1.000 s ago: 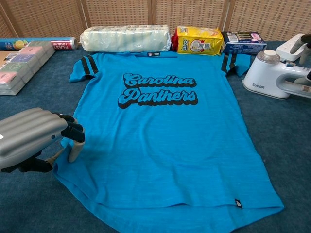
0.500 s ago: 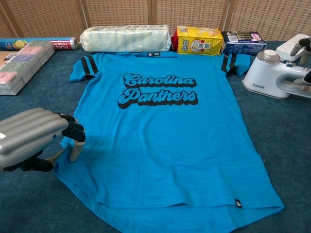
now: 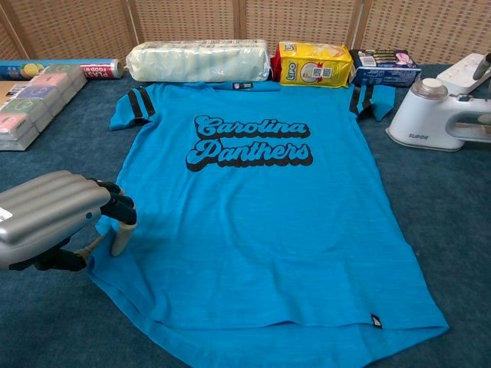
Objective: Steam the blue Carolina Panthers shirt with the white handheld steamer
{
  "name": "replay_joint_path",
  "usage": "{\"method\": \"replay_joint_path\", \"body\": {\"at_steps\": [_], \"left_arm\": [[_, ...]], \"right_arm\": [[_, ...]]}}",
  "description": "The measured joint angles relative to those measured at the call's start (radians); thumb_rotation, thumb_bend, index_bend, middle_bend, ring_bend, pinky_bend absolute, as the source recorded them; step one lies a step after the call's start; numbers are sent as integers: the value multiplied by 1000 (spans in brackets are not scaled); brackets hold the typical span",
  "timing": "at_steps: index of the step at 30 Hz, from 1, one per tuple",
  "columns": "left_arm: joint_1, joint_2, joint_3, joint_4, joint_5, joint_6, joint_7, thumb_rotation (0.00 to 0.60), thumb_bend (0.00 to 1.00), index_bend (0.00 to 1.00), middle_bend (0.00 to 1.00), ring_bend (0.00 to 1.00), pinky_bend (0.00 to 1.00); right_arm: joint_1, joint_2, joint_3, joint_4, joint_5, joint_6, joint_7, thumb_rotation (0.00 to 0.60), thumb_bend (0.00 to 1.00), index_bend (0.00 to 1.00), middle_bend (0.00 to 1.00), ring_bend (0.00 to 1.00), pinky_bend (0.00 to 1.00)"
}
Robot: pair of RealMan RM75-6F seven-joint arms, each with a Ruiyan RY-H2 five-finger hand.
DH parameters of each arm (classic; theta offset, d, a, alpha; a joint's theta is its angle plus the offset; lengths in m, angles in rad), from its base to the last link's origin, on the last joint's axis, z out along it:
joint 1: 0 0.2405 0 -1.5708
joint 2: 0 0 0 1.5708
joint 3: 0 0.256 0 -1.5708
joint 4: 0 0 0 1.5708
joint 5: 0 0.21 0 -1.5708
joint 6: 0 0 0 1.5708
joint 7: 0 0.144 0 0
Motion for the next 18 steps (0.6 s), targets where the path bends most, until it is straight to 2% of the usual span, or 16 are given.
{"method": "replay_joint_path", "body": {"at_steps": [18], "left_arm": [[1, 5, 1, -4, -16, 2, 5, 600, 562, 610, 455, 323, 337]], "right_arm": [[24, -95, 4, 175, -46, -43, 63, 600, 317, 311, 416, 420, 357]]}}
